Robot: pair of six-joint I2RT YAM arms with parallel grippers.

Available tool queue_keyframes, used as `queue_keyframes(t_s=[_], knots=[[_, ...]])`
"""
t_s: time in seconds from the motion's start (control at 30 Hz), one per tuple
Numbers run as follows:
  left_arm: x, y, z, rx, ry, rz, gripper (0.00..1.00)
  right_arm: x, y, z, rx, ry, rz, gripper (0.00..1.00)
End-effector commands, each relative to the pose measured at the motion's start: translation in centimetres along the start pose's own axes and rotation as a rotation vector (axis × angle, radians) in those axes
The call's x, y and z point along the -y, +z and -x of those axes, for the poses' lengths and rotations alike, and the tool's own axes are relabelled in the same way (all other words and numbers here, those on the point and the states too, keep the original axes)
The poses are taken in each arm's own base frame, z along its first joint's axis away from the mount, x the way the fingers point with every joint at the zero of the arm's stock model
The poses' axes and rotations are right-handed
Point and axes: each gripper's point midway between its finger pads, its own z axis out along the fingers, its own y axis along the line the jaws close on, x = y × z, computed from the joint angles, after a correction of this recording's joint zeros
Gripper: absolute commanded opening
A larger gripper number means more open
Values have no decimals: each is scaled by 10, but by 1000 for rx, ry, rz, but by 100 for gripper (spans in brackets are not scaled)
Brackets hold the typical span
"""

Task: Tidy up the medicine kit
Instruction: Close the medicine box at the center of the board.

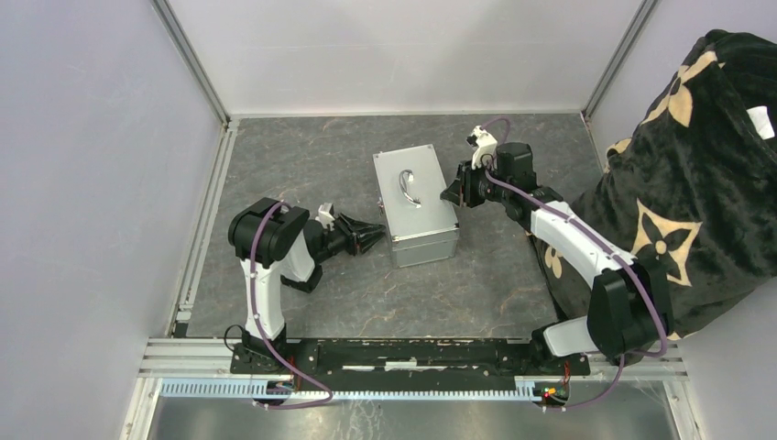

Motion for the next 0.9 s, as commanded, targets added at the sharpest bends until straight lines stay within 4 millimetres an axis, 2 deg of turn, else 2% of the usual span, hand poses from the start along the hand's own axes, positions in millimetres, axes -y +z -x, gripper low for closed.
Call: queue_keyframes(t_s=[0.0,0.37,0.53,0.67,0.87], knots=[[54,3,-5,-16,153,-228,36,-19,0,-42,-104,29,42,28],[69,8,2,-5,148,-268,35,-37,-7,-70,-160,34,63,12],[81,13,5,-12,161,-300,35,-49,-9,-73,-167,46,117,10],[89,18,6,-23,166,-324,35,-49,-9,-73,-167,44,114,9],[88,15,6,-18,160,-318,34,-47,-7,-71,-154,51,100,9]])
